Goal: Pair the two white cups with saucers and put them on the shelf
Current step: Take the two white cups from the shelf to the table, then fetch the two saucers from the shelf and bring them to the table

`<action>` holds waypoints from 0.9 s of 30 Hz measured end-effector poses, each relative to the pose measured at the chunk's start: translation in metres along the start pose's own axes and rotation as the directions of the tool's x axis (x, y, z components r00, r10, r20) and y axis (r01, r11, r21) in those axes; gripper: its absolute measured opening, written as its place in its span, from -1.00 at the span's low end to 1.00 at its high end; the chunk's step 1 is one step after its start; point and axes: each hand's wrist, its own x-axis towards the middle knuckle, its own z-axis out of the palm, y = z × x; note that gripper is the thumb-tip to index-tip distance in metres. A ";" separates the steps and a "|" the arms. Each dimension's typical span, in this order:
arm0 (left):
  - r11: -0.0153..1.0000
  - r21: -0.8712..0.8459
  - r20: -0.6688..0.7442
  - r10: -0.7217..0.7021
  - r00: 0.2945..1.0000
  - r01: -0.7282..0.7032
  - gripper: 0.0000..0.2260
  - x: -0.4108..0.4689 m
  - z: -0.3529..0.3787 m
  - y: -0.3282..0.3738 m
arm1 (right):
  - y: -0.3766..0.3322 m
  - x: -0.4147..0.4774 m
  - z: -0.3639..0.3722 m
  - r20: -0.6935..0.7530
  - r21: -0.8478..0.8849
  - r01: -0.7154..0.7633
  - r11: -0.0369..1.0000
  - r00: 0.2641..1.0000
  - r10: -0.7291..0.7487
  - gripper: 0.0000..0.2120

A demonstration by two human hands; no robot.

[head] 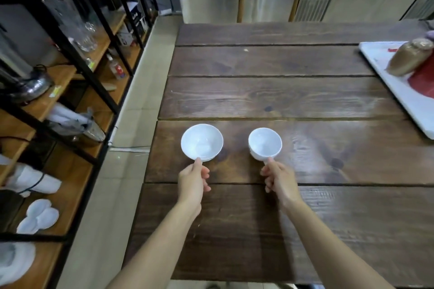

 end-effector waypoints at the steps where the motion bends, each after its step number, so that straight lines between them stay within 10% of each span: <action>1: 1.000 -0.002 -0.007 -0.006 1.000 0.006 -0.72 0.000 0.000 -0.001 | 0.001 0.000 -0.002 -0.001 -0.019 -0.009 1.000 1.000 0.009 -0.68; 8: 0.995 0.095 -0.078 -0.007 0.997 0.014 -0.72 -0.002 -0.006 -0.003 | 0.005 -0.002 -0.009 -0.057 -0.119 -0.017 0.993 0.998 0.011 -0.71; 14: 0.879 0.454 -0.122 0.225 0.967 -0.147 -0.56 -0.012 -0.022 0.008 | -0.018 -0.007 -0.022 -0.181 -0.613 0.140 0.778 0.933 -0.311 -0.58; 27: 0.413 0.852 -0.054 0.683 0.729 -0.323 -0.26 -0.059 -0.137 0.022 | -0.066 -0.091 0.069 0.506 -0.655 0.737 0.164 0.589 -0.630 -0.21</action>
